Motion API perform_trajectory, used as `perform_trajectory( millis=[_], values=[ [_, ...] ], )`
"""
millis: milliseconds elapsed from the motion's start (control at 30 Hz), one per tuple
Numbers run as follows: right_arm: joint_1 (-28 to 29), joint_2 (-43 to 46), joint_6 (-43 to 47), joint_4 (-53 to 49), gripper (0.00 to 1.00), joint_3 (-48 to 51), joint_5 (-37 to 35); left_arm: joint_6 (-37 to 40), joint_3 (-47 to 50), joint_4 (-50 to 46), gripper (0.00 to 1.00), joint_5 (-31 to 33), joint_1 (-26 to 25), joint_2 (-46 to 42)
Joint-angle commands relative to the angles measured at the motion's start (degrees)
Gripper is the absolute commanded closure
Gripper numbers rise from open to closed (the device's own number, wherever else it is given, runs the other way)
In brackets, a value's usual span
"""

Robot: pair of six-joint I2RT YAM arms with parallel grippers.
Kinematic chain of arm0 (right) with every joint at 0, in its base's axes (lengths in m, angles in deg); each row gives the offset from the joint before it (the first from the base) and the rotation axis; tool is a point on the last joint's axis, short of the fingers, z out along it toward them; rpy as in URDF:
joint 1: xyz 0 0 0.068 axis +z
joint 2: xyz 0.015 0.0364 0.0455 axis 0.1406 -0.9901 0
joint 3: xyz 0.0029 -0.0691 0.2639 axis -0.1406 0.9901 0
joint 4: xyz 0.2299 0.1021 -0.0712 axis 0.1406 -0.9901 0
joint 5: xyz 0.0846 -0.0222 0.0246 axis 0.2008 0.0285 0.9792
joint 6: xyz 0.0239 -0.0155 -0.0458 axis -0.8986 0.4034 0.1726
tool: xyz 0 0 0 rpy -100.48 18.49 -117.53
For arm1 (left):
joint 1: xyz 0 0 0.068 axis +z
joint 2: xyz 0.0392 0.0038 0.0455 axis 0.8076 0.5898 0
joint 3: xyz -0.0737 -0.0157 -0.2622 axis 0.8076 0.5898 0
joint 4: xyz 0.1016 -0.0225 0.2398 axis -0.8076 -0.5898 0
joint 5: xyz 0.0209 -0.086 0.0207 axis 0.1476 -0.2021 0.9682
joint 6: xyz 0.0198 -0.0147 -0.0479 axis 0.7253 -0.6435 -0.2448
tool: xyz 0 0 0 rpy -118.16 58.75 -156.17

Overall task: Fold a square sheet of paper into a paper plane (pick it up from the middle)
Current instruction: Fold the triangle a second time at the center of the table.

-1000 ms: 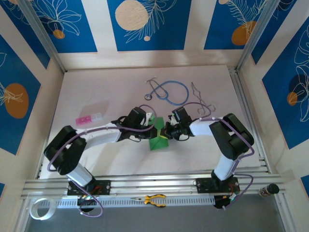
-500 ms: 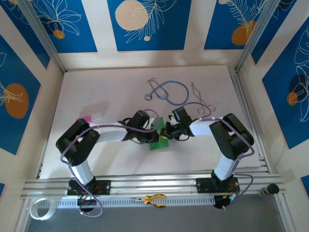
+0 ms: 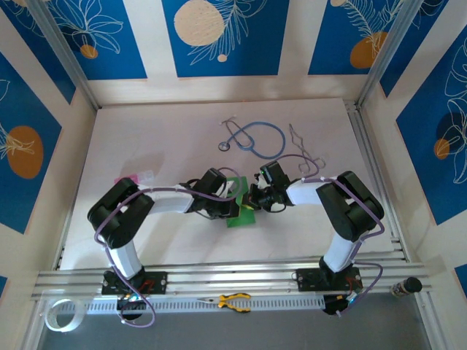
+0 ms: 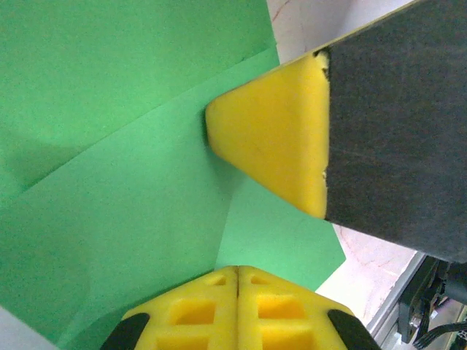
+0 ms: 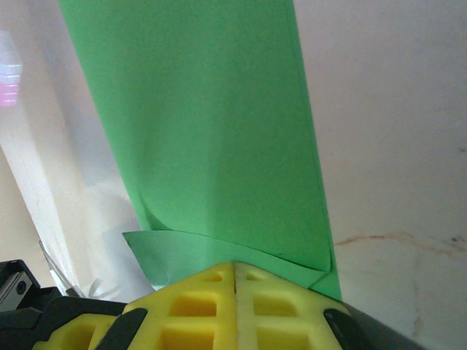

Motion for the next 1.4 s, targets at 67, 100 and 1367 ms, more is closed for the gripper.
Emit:
perform_trajectory(
  millis=[67, 100, 1367],
  values=[
    [-0.1, -2.2, -0.3, -7.2, 1.0, 1.4, -4.7, 2.1, 1.7, -2.7, 1.0, 1.0, -0.4, -0.2],
    [-0.1, -2.2, -0.3, -7.3, 1.0, 1.4, -4.7, 2.4, 1.9, -3.1, 1.0, 1.3, -0.4, -0.3],
    [-0.4, -2.7, -0.2, -7.3, 1.0, 1.3, -4.6, 1.1, 2.7, -1.6, 1.0, 1.7, -1.0, -9.6]
  ],
)
